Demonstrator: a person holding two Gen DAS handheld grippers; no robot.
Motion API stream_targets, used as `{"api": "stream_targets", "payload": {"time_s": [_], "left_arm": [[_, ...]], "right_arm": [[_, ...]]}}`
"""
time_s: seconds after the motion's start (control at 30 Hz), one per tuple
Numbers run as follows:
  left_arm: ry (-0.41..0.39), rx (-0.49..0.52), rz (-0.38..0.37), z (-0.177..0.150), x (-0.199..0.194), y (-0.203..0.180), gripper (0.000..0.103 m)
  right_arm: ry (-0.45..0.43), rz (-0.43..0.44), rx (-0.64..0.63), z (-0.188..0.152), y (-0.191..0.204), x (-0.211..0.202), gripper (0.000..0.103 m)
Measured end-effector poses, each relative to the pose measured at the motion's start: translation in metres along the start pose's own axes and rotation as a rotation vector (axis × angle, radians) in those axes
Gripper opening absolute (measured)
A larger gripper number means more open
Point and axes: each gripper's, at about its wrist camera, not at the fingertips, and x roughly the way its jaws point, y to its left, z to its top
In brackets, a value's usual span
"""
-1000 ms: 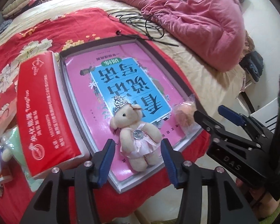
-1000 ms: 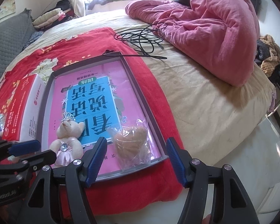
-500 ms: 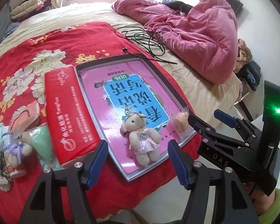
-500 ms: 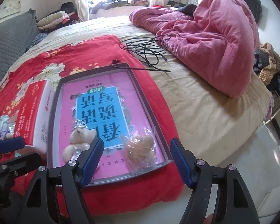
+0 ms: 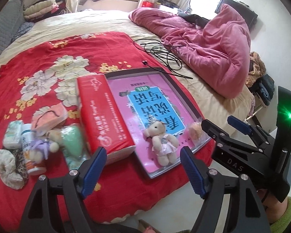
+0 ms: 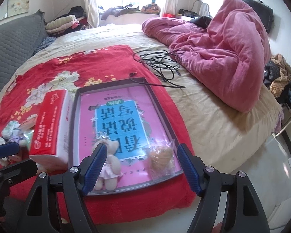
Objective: Organize soft objects
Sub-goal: 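Open the left gripper to drop the bunny onto the tray, then move the left gripper back toward the white floral scrunchie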
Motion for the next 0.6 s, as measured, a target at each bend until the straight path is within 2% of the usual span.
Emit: {"api": "stream_targets", "payload": {"time_s": [0.6], "left_arm": [[-0.076, -0.103, 0.055, -0.013, -0.049, 0.063, 0.079]], "right_arm": [[-0.067, 0.054, -0.094, 0.017, 0.068, -0.038, 0.078]]}}
